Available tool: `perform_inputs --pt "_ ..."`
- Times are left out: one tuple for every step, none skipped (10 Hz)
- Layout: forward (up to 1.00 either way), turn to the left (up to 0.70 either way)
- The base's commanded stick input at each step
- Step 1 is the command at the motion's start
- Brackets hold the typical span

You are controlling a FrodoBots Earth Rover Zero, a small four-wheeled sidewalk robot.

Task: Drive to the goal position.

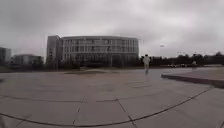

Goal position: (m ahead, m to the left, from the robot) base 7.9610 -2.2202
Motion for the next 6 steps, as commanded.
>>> perform_inputs --pt "0.70 0.04" --pt "0.70 0.00" --pt "0.70 0.00" --pt "0.70 0.00" --pt "0.70 0.00" --pt "0.70 0.00"
